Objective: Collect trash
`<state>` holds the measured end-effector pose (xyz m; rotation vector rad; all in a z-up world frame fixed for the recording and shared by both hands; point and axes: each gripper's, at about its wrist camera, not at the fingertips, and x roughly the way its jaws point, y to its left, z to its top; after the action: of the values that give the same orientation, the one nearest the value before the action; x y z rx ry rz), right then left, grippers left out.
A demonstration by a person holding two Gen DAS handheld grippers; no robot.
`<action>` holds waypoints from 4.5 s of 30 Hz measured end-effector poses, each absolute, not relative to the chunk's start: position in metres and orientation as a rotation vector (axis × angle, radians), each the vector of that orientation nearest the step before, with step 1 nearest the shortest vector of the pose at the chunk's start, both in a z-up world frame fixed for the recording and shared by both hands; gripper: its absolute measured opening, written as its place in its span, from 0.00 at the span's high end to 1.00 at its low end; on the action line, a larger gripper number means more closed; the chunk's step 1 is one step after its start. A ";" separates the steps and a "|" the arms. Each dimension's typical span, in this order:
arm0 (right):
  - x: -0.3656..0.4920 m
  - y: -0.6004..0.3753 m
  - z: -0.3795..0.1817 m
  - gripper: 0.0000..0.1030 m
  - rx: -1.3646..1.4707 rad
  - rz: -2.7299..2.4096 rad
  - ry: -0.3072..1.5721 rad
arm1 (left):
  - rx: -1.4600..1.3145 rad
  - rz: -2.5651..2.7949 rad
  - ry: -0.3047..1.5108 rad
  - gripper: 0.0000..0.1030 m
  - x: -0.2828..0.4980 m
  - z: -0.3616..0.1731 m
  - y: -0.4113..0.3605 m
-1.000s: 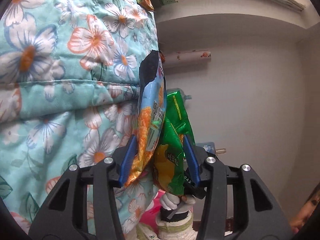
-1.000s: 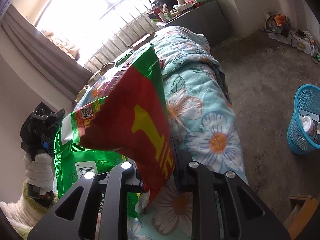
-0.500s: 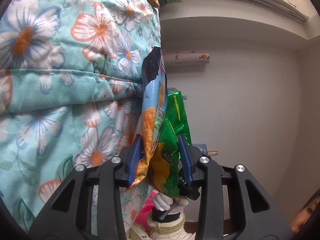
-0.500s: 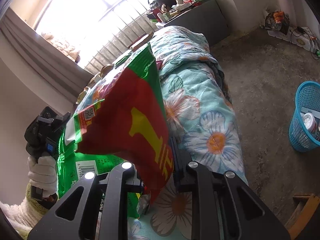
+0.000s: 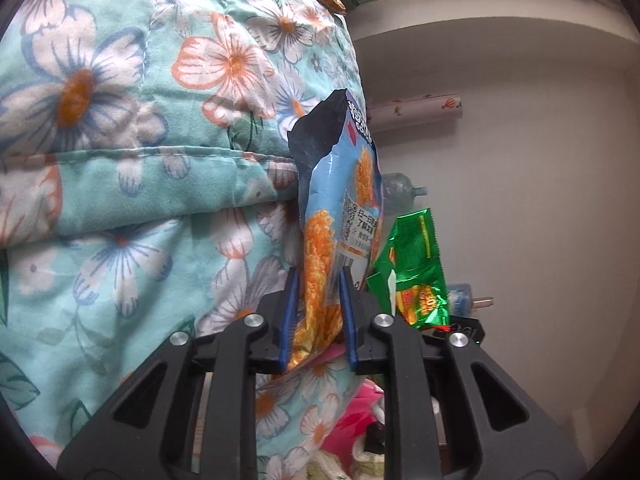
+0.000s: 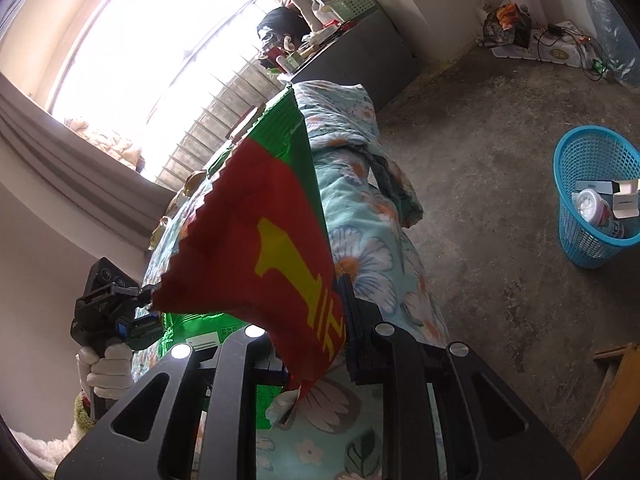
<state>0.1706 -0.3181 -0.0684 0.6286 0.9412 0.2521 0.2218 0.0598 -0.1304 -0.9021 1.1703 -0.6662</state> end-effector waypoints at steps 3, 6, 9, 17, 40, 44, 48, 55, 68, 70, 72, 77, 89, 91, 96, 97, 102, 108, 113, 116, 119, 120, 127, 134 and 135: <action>0.164 -0.315 -0.066 0.82 0.630 0.253 0.939 | -0.810 -0.667 1.131 0.95 0.218 -0.116 0.050; 0.163 -0.310 -0.062 0.82 0.639 0.264 0.929 | -0.732 -0.667 1.076 0.98 0.214 -0.097 0.042; 0.161 -0.310 -0.056 0.83 0.663 0.281 0.911 | -0.656 -0.654 1.010 0.98 0.203 -0.073 0.042; 0.155 -0.312 -0.032 0.83 0.723 0.310 0.839 | -0.529 -0.644 0.813 0.99 0.176 -0.010 0.054; 0.066 -0.522 -0.001 0.84 0.893 -0.258 0.458 | -0.188 -0.879 0.675 0.99 0.207 0.067 -0.125; 0.053 -0.556 -0.029 0.84 0.983 -0.377 0.454 | -0.116 -0.929 0.706 0.99 0.218 0.060 -0.178; 0.071 -0.584 -0.070 0.84 1.073 -0.447 0.503 | -0.025 -0.955 0.733 0.99 0.229 0.047 -0.227; 0.134 -0.626 -0.155 0.83 1.170 -0.510 0.659 | 0.115 -0.962 0.784 0.99 0.251 0.019 -0.287; 0.216 -0.691 -0.293 0.65 1.299 -0.605 0.860 | 0.269 -0.958 0.890 0.99 0.298 -0.038 -0.364; 0.208 -0.691 -0.292 0.53 1.298 -0.594 0.812 | 0.290 -0.962 0.900 0.99 0.302 -0.045 -0.375; 0.202 -0.693 -0.288 0.49 1.276 -0.557 0.761 | 0.308 -0.966 0.907 0.99 0.302 -0.052 -0.389; 0.184 -0.702 -0.274 0.44 1.238 -0.520 0.680 | 0.363 -0.988 0.913 0.99 0.305 -0.067 -0.421; 0.147 -0.701 -0.250 0.43 1.222 -0.543 0.608 | 0.801 -0.977 0.728 0.99 0.278 -0.146 -0.560; 0.146 -0.701 -0.249 0.43 1.216 -0.544 0.612 | 0.898 -0.954 0.695 0.97 0.272 -0.174 -0.581; 0.146 -0.700 -0.252 0.43 1.225 -0.541 0.630 | 0.866 -0.973 0.907 0.70 0.287 -0.228 -0.605; 0.146 -0.699 -0.253 0.43 1.223 -0.540 0.633 | 0.815 -0.980 0.956 0.58 0.293 -0.230 -0.604; 0.146 -0.697 -0.253 0.43 1.213 -0.532 0.641 | 0.538 -1.064 1.081 0.44 0.320 -0.209 -0.582; 0.145 -0.694 -0.249 0.43 1.193 -0.536 0.635 | 0.329 -1.106 1.116 0.44 0.338 -0.167 -0.547; 0.147 -0.689 -0.231 0.43 1.146 -0.533 0.622 | 0.217 -1.115 1.069 0.44 0.346 -0.112 -0.492; 0.153 -0.679 -0.206 0.43 1.088 -0.518 0.607 | 0.173 -1.102 0.999 0.42 0.339 -0.073 -0.441; 0.159 -0.656 -0.167 0.43 0.979 -0.493 0.585 | 0.156 -1.057 0.930 0.37 0.325 -0.043 -0.393; 0.160 -0.647 -0.154 0.43 0.934 -0.487 0.580 | 0.141 -1.039 0.913 0.34 0.320 -0.035 -0.376; 0.160 -0.536 -0.043 0.28 0.511 -0.425 0.526 | 0.045 -0.787 0.727 0.17 0.259 0.013 -0.253; 0.134 -0.410 0.022 0.07 0.190 -0.320 0.498 | -0.073 -0.490 0.680 0.09 0.196 0.018 -0.160; 0.130 -0.393 0.026 0.07 0.159 -0.301 0.512 | -0.105 -0.455 0.690 0.09 0.188 0.015 -0.148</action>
<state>0.1295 -0.3934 0.0261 0.1586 0.5124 -0.3010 0.1879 -0.1482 0.0146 -0.1048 0.6904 -0.4553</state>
